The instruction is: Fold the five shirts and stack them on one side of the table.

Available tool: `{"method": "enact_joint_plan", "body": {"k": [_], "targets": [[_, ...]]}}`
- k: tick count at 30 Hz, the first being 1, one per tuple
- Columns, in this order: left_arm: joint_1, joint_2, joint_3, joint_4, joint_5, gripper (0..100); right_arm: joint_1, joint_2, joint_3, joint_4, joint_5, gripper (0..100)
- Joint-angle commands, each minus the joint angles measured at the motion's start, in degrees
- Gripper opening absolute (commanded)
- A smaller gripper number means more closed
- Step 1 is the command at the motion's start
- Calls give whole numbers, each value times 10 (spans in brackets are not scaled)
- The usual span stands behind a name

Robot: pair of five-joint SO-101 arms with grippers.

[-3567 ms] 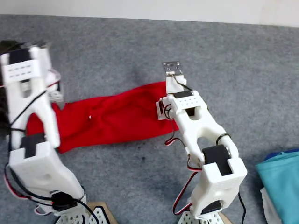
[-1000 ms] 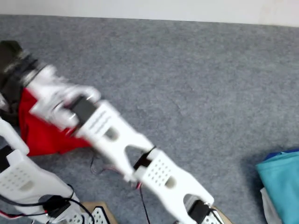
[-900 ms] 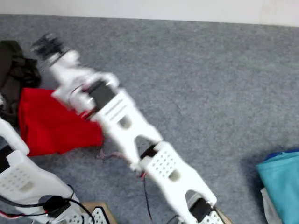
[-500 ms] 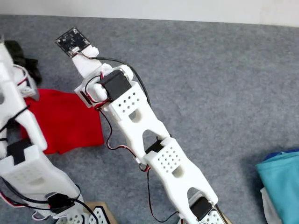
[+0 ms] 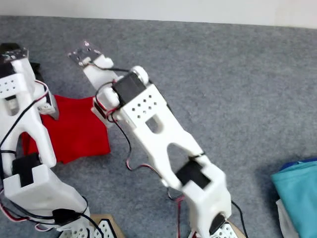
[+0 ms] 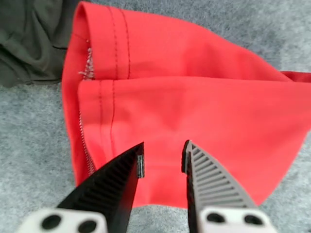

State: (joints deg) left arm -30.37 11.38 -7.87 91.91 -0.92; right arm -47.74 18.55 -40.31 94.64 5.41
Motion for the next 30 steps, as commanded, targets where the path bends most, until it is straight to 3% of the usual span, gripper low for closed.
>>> {"method": "enact_joint_plan", "body": {"k": [1,7,19,24,30], "targets": [[14,-29,27,-37,5,151,15,-80,173,-118,-1,149],[3,-26,77,-98,5,151,0,-82,370,-335,-35,289],[-34,-25,86,-158,21,151,-47,-80,487,-631,-39,277],[-33,-25,87,-158,21,151,-45,-80,502,-656,-39,277],[-29,-24,87,-158,21,151,-42,-55,485,-658,-106,280]]}}
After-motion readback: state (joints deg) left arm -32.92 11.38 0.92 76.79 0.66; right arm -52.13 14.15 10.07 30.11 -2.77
